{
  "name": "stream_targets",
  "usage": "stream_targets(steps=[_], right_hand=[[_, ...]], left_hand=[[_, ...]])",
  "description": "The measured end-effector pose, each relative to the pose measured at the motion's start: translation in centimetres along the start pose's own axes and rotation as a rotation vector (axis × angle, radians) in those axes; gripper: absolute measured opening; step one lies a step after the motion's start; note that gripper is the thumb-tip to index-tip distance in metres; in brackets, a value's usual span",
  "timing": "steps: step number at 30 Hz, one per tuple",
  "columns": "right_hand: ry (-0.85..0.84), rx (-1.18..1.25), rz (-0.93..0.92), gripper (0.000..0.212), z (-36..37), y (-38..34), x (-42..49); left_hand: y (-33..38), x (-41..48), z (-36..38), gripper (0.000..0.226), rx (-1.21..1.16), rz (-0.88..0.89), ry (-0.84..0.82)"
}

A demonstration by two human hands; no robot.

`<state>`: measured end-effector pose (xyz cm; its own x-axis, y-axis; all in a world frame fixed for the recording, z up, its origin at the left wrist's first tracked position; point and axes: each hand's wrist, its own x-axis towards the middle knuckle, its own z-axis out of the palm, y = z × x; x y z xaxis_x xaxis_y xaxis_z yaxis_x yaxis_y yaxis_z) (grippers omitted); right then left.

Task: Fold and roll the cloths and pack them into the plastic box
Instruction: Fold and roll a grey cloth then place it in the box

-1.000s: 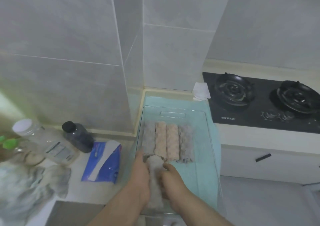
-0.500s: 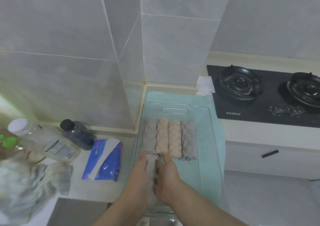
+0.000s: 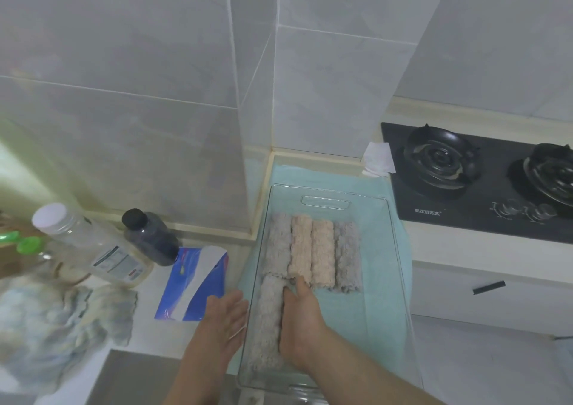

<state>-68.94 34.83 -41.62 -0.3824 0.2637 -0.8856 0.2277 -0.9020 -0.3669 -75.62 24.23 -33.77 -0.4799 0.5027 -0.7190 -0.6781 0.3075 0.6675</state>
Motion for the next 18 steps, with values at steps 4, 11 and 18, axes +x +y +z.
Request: stream_targets(steps=[4,11,18], right_hand=[[-0.055,-0.050,0.000,0.060,-0.2,-0.4,-0.7],[-0.026,-0.086,-0.026,0.070,0.0,-0.8,-1.0],[0.080,-0.324,-0.056,0.059,-0.3,-1.8,-2.8]], left_hand=[[0.1,0.7,-0.4,0.060,-0.022,-0.046,-0.038],[0.7,0.5,-0.7,0.065,0.028,-0.008,-0.069],[0.7,-0.8,-0.6,0.065,0.085,0.033,-0.039]])
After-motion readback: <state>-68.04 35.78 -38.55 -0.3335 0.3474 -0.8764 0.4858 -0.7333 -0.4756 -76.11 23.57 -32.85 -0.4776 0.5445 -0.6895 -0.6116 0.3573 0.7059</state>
